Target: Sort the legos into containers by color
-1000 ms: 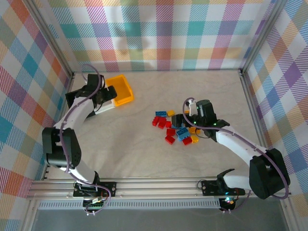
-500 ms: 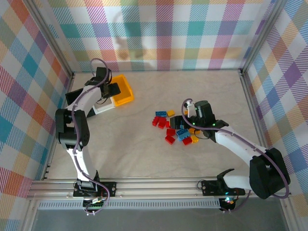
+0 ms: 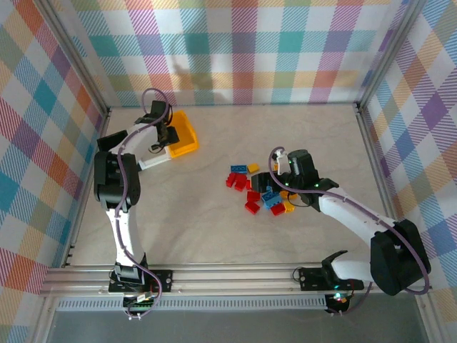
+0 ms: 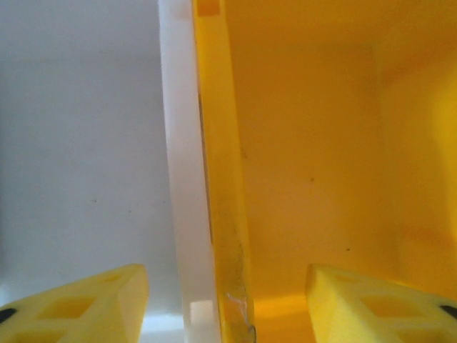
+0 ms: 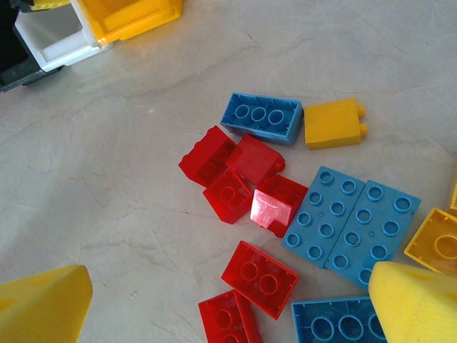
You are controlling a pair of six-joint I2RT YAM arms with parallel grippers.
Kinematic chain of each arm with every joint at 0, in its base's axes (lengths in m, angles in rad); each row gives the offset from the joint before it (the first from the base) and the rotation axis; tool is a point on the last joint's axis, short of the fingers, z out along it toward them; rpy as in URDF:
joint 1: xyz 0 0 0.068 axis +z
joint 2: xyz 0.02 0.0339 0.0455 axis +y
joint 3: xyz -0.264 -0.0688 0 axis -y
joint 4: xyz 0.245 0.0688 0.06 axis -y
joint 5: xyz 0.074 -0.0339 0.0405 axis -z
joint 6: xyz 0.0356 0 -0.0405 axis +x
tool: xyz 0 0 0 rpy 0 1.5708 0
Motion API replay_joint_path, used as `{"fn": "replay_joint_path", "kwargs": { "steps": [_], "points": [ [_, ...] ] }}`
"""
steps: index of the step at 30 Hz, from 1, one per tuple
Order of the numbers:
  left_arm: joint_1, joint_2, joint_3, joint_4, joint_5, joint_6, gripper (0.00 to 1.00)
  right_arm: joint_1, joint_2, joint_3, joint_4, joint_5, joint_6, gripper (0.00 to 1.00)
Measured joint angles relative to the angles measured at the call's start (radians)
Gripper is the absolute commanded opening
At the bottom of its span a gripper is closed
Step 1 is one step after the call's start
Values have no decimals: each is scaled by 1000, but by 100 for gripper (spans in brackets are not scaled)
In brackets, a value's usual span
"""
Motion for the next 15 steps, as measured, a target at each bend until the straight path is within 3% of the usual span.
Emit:
{"fn": "replay_joint_path", "kwargs": {
  "steps": [4,15],
  "points": [
    [0,15,0,0,1,2,40,1,0,0,0,0,0,100],
    [-10,19,-2,3,-6,3,22,10,0,0,-1,1,0,100]
  ]
}}
